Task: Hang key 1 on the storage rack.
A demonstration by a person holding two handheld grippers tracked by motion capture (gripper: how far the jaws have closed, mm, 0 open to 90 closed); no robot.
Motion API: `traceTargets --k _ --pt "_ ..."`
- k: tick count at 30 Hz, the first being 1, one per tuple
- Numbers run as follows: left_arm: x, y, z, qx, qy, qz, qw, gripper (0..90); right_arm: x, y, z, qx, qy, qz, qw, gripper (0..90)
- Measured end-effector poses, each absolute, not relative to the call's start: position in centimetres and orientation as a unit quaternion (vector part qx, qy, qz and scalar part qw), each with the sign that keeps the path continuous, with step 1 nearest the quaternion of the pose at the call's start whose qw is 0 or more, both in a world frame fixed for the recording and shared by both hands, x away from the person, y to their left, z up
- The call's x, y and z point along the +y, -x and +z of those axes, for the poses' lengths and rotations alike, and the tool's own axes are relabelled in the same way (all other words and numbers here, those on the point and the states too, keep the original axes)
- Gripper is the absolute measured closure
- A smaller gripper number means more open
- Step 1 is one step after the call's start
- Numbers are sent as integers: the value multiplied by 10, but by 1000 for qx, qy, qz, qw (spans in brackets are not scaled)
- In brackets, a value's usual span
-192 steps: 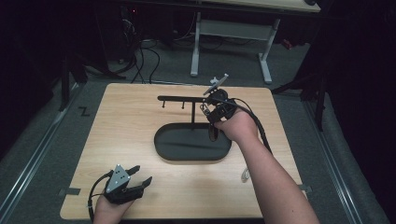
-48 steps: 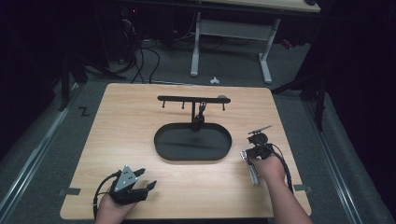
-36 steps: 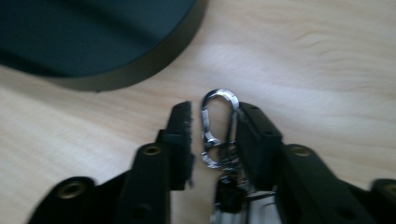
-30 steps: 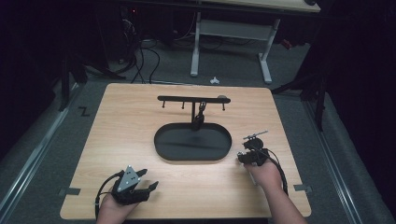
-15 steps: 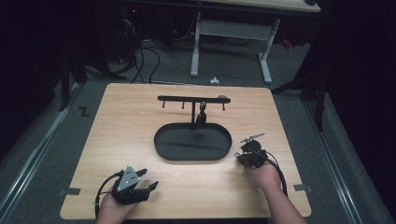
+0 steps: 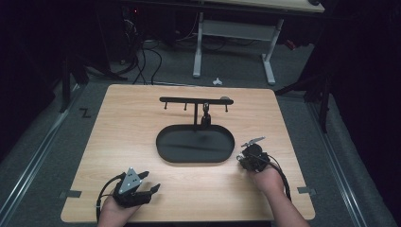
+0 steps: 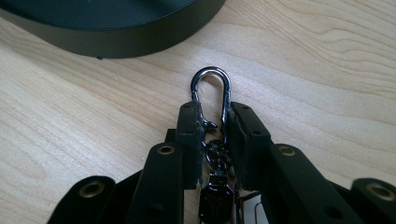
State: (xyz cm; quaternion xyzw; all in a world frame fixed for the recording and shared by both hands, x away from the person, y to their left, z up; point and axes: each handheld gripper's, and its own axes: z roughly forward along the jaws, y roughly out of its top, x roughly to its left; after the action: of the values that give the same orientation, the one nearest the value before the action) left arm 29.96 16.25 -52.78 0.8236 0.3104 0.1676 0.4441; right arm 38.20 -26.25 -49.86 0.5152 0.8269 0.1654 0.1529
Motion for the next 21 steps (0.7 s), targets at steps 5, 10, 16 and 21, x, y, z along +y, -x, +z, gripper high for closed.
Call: traceTargets --k 5,10,16,21 --pt "163 -300 -528 313 -821 167 448 362 -263 -381 -497 825 -515 174 157 825" --pt "161 -300 -528 308 -825 167 443 362 -265 -381 -492 823 -514 183 155 866" --pt "165 -300 -527 314 -821 167 447 362 -266 -381 -492 822 -517 186 153 865" --pt "164 -300 -528 313 -821 167 447 362 -268 -382 -491 818 -524 186 150 863"
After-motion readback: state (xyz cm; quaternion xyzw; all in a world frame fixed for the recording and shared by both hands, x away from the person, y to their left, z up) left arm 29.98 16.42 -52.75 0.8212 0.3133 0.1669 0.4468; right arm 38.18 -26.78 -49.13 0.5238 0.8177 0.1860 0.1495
